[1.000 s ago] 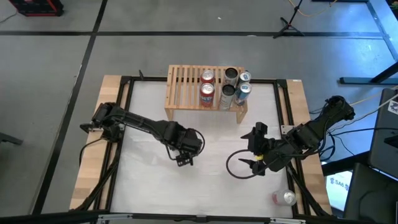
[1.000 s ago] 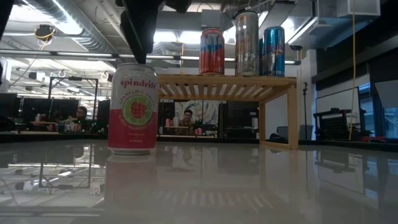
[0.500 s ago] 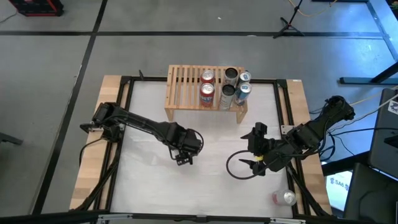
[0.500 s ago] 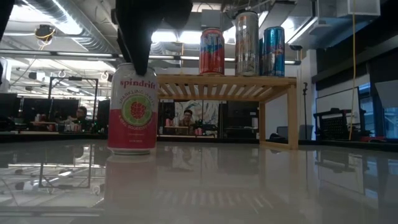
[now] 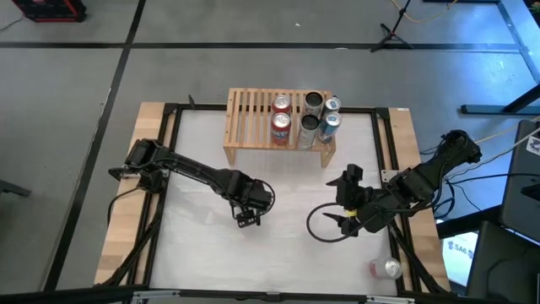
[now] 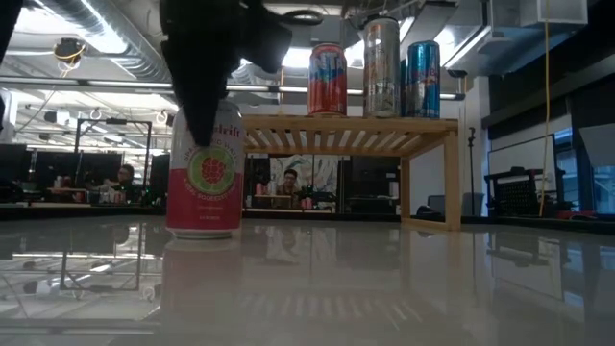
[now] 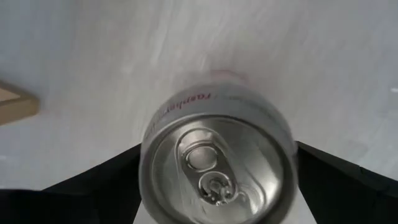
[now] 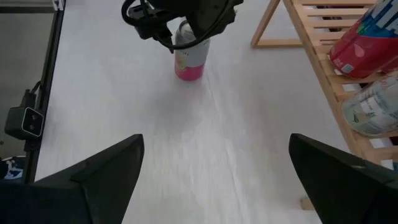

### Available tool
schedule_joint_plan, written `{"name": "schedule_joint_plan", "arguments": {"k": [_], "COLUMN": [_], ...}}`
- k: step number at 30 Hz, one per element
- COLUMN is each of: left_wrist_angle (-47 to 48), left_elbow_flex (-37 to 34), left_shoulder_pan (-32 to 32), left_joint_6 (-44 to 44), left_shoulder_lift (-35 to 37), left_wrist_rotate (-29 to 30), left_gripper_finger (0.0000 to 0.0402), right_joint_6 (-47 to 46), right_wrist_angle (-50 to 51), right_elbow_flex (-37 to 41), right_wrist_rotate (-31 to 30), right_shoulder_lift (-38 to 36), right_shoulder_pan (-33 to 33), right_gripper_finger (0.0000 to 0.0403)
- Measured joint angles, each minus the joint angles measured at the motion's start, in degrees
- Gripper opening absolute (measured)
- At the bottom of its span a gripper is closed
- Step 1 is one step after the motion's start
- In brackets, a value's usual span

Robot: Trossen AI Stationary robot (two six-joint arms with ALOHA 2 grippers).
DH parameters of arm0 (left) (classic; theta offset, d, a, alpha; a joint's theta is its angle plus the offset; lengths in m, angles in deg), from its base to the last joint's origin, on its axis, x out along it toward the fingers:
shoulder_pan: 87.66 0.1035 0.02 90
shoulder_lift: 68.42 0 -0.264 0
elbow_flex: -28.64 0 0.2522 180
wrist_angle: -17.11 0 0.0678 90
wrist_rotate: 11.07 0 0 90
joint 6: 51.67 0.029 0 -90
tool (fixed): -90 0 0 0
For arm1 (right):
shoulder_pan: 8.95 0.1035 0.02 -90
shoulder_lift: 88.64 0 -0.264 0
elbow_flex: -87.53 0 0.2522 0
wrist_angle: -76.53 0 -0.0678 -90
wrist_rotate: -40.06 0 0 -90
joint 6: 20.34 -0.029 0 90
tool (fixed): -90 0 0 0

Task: Place canned beverage on shelf
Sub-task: Put the top pink soda can on the shelf

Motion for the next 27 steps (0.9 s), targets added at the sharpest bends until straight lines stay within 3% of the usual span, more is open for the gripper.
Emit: {"name": "schedule_joint_plan", "arguments": {"k": [6, 11, 20, 27], "left_wrist_angle": [0.03, 2.21, 19.58, 25.41], "left_elbow_flex": [-0.24, 3.67, 26.28, 39.63], "left_shoulder_pan": [0.00, 0.08, 0.56, 6.03], "left_joint_6": [0.74, 4.31, 8.60, 11.51], "left_shoulder_lift": [0.00, -0.10, -0.09, 0.02], "left_wrist_rotate": [0.45, 0.48, 3.88, 9.84], "left_gripper_finger": [0.0307, 0.0265, 0.0265, 0.0265], "right_joint_6": [0.03, 1.17, 4.37, 6.21], "right_wrist_angle": [-0.09, -0.48, -0.45, -0.40], "right_elbow_flex": [0.00, 0.00, 0.00, 0.00], "right_wrist_rotate": [-0.47, -0.32, 0.58, 0.86], "right_shoulder_lift": [0.00, 0.00, 0.00, 0.00], "right_shoulder_pan": [0.00, 0.00, -0.03, -4.55], "right_gripper_finger": [0.0390, 0.0390, 0.0390, 0.0390]}}
